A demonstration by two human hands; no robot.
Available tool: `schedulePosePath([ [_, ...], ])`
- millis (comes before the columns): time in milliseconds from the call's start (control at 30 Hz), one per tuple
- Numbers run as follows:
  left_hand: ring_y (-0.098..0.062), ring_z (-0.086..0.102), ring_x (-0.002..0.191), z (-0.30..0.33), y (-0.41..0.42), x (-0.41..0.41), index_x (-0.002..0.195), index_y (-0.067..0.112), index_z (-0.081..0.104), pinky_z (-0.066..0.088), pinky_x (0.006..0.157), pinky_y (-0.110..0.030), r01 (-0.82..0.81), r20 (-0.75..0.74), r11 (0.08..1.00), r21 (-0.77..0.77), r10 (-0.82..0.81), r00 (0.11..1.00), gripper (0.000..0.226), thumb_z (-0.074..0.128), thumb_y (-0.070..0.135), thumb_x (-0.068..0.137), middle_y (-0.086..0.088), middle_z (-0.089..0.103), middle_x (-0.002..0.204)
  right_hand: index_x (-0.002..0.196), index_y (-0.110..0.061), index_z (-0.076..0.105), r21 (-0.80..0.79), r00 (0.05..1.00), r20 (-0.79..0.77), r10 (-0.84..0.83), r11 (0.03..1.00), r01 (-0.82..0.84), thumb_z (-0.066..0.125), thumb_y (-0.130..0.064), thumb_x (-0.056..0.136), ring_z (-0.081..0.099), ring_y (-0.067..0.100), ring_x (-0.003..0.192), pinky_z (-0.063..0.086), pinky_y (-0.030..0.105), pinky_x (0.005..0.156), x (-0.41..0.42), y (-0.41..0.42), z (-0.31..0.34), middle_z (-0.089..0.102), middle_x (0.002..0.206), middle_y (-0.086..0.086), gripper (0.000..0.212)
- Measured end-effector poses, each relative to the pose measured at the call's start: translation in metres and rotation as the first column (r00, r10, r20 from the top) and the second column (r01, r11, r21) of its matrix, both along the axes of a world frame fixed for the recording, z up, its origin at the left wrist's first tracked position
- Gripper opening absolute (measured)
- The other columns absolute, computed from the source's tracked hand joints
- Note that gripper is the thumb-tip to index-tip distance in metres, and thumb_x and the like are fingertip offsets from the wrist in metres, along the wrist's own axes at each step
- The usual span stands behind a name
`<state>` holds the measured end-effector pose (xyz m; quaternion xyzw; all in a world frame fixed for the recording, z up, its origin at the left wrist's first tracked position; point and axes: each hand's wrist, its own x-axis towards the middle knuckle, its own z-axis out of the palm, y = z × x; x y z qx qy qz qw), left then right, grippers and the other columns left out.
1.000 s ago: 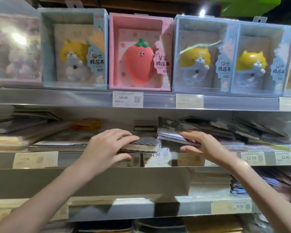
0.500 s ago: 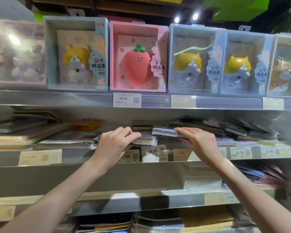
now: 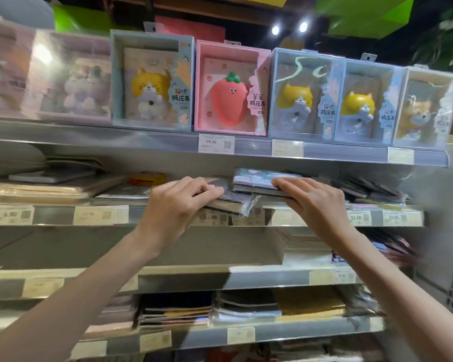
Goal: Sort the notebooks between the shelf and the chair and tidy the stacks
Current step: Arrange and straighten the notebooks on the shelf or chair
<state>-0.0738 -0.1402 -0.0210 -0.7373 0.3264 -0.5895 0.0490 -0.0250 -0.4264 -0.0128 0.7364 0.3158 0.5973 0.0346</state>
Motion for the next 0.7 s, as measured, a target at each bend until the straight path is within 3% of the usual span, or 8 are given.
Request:
schedulePosePath([
  [167, -0.021, 0.063, 0.070, -0.012, 0.025, -0.036, 0.113, 0.021, 0.057, 0.045, 0.052, -0.026, -0.007, 0.033, 1.000, -0.018, 0.007, 0.999, 0.043, 0.074, 0.007, 0.076, 0.000, 0.068, 0.090, 0.109, -0.023, 0.068, -0.040, 1.000, 0.030, -0.002, 0.999, 0.003, 0.061, -0.028, 0.088, 0.069, 0.017, 0.081, 0.053, 0.027, 0.049, -0.045, 0.023, -0.006, 0.071, 0.103, -0.005, 0.023],
  [333, -0.021, 0.063, 0.067, -0.034, 0.048, -0.081, 0.107, 0.020, 0.066, 0.048, 0.047, -0.028, 0.002, -0.011, 0.999, -0.040, -0.002, 1.000, 0.024, 0.067, 0.014, 0.083, -0.001, 0.070, 0.087, 0.115, -0.020, 0.065, -0.060, 0.998, -0.061, -0.007, 0.998, 0.003, 0.076, -0.017, 0.077, 0.069, 0.021, 0.084, 0.053, 0.030, 0.052, -0.085, 0.048, -0.034, 0.070, 0.107, 0.000, 0.039],
  [467, -0.018, 0.065, 0.067, -0.063, 0.063, -0.113, 0.102, 0.017, 0.071, 0.050, 0.051, -0.027, -0.002, -0.107, 1.000, -0.015, 0.000, 0.994, 0.021, 0.059, 0.023, 0.086, 0.000, 0.071, 0.089, 0.113, -0.019, 0.065, -0.072, 0.988, -0.150, 0.022, 0.997, -0.033, 0.068, -0.021, 0.082, 0.069, 0.020, 0.086, 0.053, 0.028, 0.050, -0.118, 0.064, -0.063, 0.070, 0.106, -0.002, 0.031],
  [600, -0.020, 0.067, 0.069, -0.099, 0.072, -0.129, 0.104, 0.017, 0.069, 0.054, 0.054, -0.028, 0.009, -0.239, 1.000, -0.030, -0.015, 0.971, 0.029, 0.075, 0.019, 0.075, -0.004, 0.072, 0.092, 0.112, -0.019, 0.066, -0.086, 0.972, -0.234, 0.022, 0.995, -0.044, 0.075, -0.019, 0.077, 0.069, 0.019, 0.082, 0.054, 0.029, 0.050, -0.135, 0.071, -0.097, 0.071, 0.103, -0.002, 0.036],
  [700, -0.019, 0.065, 0.065, -0.135, 0.075, -0.139, 0.104, 0.018, 0.065, 0.054, 0.049, -0.032, 0.004, -0.348, 0.999, -0.044, -0.019, 0.937, 0.023, 0.057, 0.024, 0.085, -0.004, 0.070, 0.086, 0.109, -0.020, 0.068, -0.107, 0.954, -0.300, 0.008, 0.993, -0.042, 0.079, -0.020, 0.071, 0.070, 0.019, 0.077, 0.050, 0.027, 0.047, -0.142, 0.080, -0.133, 0.072, 0.099, -0.002, 0.040],
])
